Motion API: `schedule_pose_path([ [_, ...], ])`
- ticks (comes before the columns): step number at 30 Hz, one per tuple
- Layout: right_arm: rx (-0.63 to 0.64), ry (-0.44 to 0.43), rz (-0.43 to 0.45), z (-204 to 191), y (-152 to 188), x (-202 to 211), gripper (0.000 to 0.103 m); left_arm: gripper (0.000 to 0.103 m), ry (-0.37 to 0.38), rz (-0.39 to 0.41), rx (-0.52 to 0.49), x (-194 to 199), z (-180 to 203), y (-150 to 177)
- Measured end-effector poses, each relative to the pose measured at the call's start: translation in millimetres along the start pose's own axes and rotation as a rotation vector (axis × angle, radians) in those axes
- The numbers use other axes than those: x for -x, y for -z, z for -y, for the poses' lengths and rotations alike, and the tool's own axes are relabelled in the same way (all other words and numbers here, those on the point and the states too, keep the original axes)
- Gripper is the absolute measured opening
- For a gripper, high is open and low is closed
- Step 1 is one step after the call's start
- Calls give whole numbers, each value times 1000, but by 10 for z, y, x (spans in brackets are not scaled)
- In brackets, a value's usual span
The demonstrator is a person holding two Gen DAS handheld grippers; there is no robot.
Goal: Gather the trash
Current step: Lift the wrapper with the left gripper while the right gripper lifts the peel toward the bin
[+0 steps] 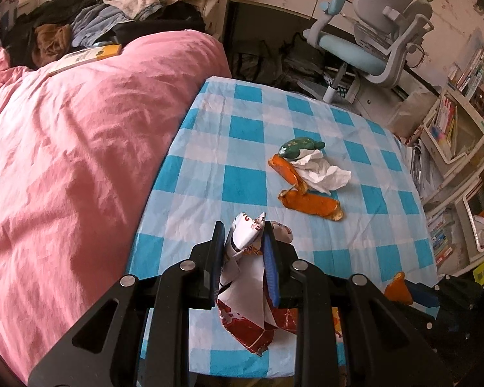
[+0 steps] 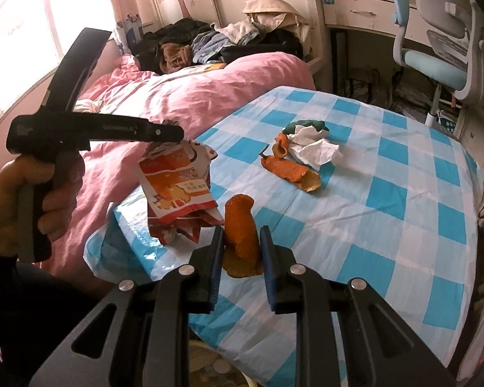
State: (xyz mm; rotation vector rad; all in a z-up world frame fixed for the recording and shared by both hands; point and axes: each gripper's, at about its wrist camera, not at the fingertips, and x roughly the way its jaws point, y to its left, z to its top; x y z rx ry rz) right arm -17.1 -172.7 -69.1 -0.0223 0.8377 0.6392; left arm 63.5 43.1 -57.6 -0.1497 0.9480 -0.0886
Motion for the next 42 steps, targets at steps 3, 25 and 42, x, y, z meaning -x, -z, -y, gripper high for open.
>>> schedule_pose_path([
  [3,-5,-3,-3,0,18,1,23,22,6,3,-3,25,9,13],
  [25,-14,-32,27,-233,293,200,23,22,-10,46,-86,205,288,219],
  [42,-9,-61,17,-373,429,263,23,22,69,99,-45,439,244,326],
])
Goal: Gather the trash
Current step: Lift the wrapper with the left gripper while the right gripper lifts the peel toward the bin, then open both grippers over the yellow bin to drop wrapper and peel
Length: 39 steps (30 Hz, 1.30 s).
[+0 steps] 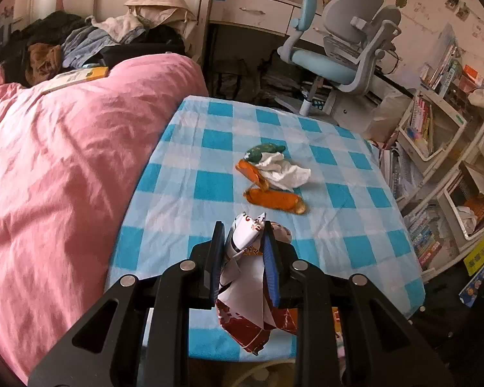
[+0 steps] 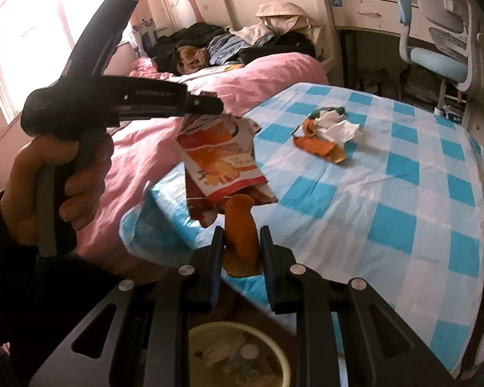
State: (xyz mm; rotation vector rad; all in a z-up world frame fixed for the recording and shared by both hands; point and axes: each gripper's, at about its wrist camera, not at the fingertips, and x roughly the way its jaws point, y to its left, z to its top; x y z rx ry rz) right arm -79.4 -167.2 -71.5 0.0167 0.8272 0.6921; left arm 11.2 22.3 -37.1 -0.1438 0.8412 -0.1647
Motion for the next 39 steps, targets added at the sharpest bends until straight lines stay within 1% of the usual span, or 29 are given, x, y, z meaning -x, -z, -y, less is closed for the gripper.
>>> schedule_pose_path([
  [7,42,-27,-68,-253,311,45,23,22,8,-13,-19,187,92,325],
  [12,79,-37,-119,-421,550,102,23,22,22,-58,-22,277,159,656],
  [15,97,-54,-181,-495,715,139,24,22,17,-93,-39,309,232,881],
  [18,121,-38,-218,-542,903,221,32,22,10,-132,-64,329,317,1115],
  [19,118,-38,-215,-547,932,254,34,22,8,-141,-72,337,344,1174],
  [22,85,-56,-162,-530,991,454,36,22,5,-172,-99,366,429,1365],
  [24,50,-72,-78,-493,1003,655,40,22,10,-192,-116,379,485,1475],
  [25,29,-71,-37,-462,1006,743,46,22,13,-201,-122,382,505,1516],
  [26,11,-65,-6,-433,1009,804,51,22,17,-214,-130,385,532,1569],
  [28,-45,-44,54,-339,1011,911,53,22,35,-252,-157,376,601,1689],
  [30,-93,-7,86,-261,1001,936,57,22,56,-298,-196,357,692,1813],
  [31,-115,14,97,-223,993,933,61,23,57,-307,-211,361,725,1851],
  [33,-142,64,108,-172,984,919,66,30,55,-306,-238,395,778,1915],
  [34,-152,91,112,-159,977,906,69,41,47,-296,-243,416,791,1924],
  [35,-157,102,112,-152,968,902,70,55,32,-276,-244,447,792,1917],
  [36,-161,115,114,-148,961,888,70,59,16,-250,-241,481,785,1898],
  [37,-162,133,118,-148,956,882,74,65,3,-219,-230,521,762,1867],
  [38,-161,149,122,-141,973,907,79,71,-4,-192,-209,553,726,1833],
  [39,-157,173,121,-144,974,894,81,74,-14,-169,-183,578,683,1799],
])
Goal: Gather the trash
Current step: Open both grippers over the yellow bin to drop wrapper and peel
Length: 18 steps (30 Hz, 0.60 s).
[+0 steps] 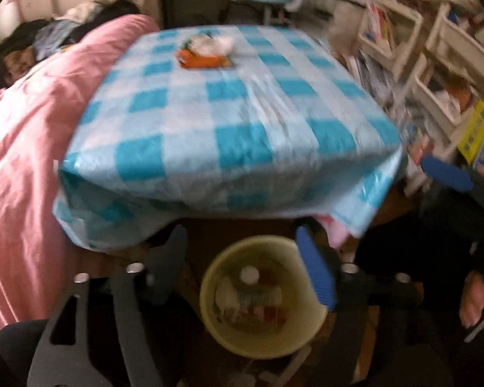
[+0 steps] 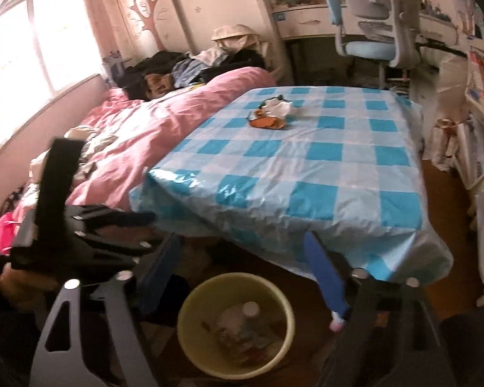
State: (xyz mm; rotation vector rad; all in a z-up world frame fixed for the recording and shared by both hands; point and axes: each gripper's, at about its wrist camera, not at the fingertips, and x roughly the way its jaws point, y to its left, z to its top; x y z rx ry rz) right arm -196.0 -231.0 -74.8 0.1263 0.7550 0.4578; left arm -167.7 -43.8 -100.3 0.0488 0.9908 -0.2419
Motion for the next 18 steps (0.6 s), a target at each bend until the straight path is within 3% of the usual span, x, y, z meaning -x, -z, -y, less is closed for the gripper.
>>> schedule_pose_path([
  [9,55,105,-39,-31,83,-109,92,93,-57,141,221,183,-408,-139],
  [18,28,146,-20,-45,28,-208,95,95,-113,199,186,195,-363,-292],
])
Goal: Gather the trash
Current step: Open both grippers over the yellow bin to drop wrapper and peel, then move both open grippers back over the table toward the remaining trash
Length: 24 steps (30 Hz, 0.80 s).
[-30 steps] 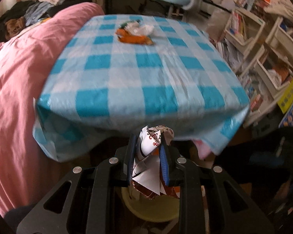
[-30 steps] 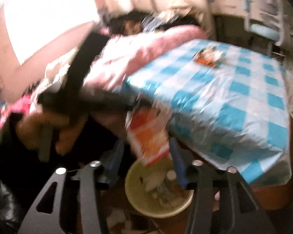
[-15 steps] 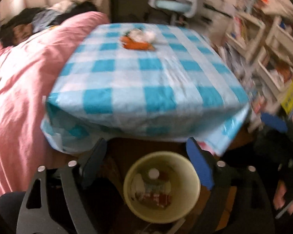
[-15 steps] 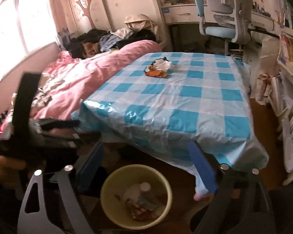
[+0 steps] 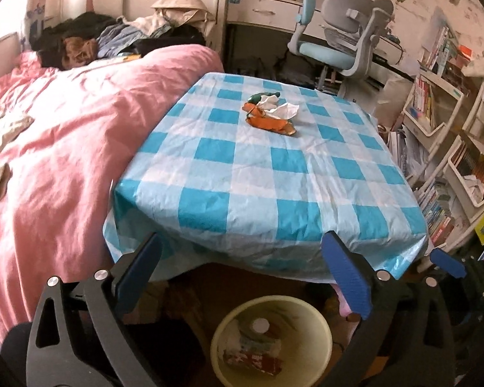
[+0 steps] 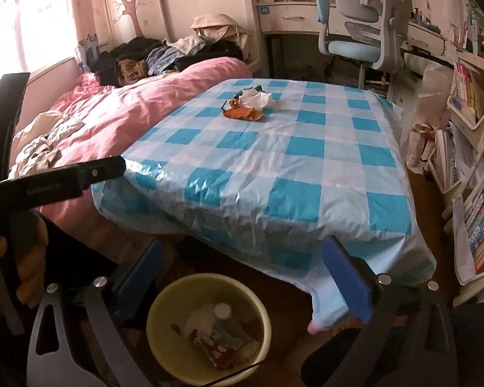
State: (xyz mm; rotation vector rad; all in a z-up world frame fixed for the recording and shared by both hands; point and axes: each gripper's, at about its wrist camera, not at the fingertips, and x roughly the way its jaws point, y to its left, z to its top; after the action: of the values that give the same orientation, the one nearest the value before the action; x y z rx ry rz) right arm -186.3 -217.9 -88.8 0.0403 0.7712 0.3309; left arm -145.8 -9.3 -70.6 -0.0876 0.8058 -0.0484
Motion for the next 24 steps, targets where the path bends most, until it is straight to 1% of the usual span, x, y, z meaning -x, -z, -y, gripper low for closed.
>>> schedule_pose_path([
  [3,12,26,9,-55,-21,-42,95,95,-12,15,-29,-9,57,-57],
  [4,21,48,8,-90,-23,-69,95,95,-9,17,-30,-7,65,-65],
  [7,62,100,-4,-197,-48,-116,95,96,25,9,-25,-22,84,-107],
  [9,87,98,-3,-235,-75,-118,95,96,41,5,-38,-37,108,-153],
  [11,107,100,18,-273,-102,-91,95,96,39,17,-48,-33,122,-214],
  [13,123,140,35,-299,-146,-72,95,96,43,32,-47,-19,119,-282],
  [18,119,179,35,-281,-292,-112,95,96,27,57,-13,-62,20,-525],
  [21,135,218,70,-249,-445,-136,95,96,12,70,0,-110,-32,-685],
  [24,112,224,82,-157,-581,-192,95,96,-3,72,14,-184,-77,-804],
])
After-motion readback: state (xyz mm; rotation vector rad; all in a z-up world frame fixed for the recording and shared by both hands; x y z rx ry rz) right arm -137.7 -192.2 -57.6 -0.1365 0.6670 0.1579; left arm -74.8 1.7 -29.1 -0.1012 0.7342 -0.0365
